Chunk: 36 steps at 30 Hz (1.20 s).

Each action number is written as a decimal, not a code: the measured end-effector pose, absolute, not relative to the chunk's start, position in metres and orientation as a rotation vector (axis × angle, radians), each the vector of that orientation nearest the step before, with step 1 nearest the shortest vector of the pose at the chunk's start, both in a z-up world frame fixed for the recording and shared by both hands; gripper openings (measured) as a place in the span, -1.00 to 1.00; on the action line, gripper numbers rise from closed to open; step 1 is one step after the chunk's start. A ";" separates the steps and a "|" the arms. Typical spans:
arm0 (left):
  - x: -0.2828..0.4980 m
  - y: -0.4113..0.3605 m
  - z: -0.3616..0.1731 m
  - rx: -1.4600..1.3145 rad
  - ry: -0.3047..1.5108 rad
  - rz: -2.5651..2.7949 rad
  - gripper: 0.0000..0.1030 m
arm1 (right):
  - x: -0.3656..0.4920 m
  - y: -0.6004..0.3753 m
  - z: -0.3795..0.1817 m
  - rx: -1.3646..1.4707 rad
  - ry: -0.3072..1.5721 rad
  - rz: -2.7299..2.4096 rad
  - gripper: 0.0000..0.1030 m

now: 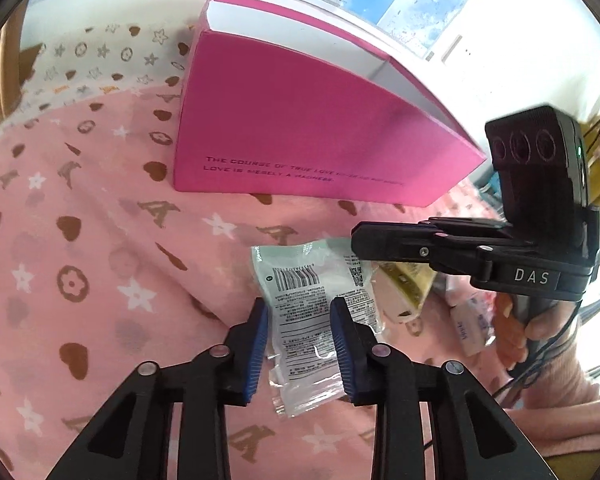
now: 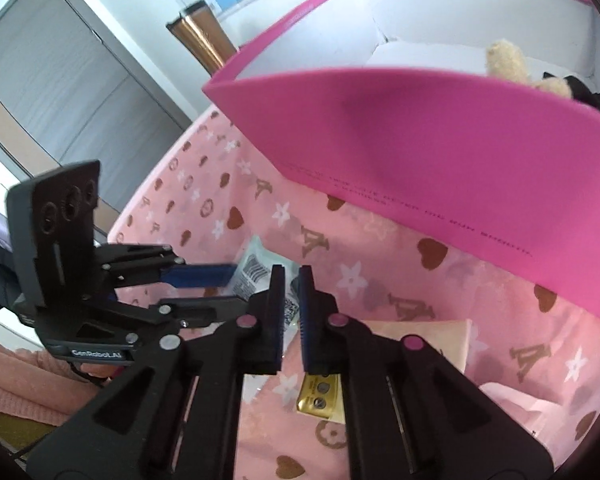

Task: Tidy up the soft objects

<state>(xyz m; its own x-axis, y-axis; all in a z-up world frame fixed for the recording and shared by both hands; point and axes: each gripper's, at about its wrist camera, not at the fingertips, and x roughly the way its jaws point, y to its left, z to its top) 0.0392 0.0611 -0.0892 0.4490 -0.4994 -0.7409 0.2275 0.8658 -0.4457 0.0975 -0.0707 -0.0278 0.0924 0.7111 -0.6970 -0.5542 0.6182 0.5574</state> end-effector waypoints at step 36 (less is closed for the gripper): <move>0.090 0.043 0.062 -0.181 0.626 -0.461 -0.58 | 0.130 -0.099 0.120 0.227 0.728 0.965 -0.93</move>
